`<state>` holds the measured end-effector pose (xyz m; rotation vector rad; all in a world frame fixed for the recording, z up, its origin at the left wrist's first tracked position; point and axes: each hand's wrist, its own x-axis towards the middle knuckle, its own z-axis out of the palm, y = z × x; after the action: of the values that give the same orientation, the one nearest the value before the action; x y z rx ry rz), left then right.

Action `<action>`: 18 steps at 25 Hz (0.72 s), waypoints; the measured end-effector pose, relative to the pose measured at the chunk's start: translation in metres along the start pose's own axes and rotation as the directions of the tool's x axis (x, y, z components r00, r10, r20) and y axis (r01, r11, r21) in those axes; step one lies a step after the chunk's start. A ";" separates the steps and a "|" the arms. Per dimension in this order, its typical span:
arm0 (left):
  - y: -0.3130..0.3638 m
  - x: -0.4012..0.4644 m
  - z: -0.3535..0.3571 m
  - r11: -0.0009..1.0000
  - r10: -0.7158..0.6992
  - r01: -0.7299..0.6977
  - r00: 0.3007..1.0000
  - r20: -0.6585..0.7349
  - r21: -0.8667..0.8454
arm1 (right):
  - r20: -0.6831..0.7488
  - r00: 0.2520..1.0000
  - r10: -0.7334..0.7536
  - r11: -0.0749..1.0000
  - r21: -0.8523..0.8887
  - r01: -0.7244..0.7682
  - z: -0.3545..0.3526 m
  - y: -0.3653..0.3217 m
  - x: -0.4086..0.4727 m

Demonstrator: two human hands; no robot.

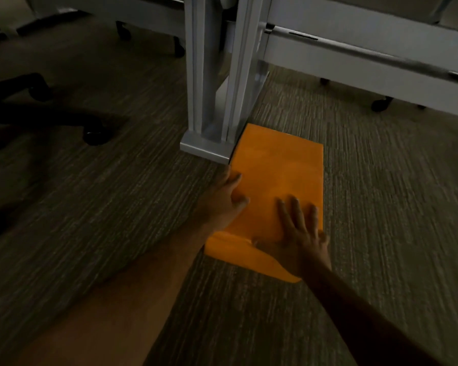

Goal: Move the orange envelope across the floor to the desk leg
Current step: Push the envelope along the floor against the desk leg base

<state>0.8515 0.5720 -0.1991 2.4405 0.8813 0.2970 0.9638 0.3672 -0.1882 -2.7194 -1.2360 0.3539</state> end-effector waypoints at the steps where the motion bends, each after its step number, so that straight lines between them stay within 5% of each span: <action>1: 0.003 0.012 -0.002 1.000 0.028 -0.028 0.999 -0.042 0.012 | -0.002 1.000 0.006 1.000 -0.004 -0.006 -0.003 0.002 0.015; 5: 0.013 0.046 -0.010 0.977 0.203 -0.187 0.963 -0.175 0.106 | -0.011 1.000 0.008 1.000 -0.014 -0.008 -0.014 0.008 0.062; 12: 0.003 0.022 0.012 0.962 0.168 -0.161 0.986 -0.014 0.222 | 0.029 0.996 0.084 0.996 0.017 -0.084 -0.022 -0.002 0.054; 18: 0.000 0.026 0.018 0.951 0.173 -0.156 0.984 -0.041 0.267 | 0.030 0.992 0.125 0.992 0.020 -0.126 -0.012 0.001 0.049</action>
<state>0.8782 0.5816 -0.2130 2.7725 0.7876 0.3391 0.9986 0.4033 -0.1841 -2.7898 -1.0634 0.4187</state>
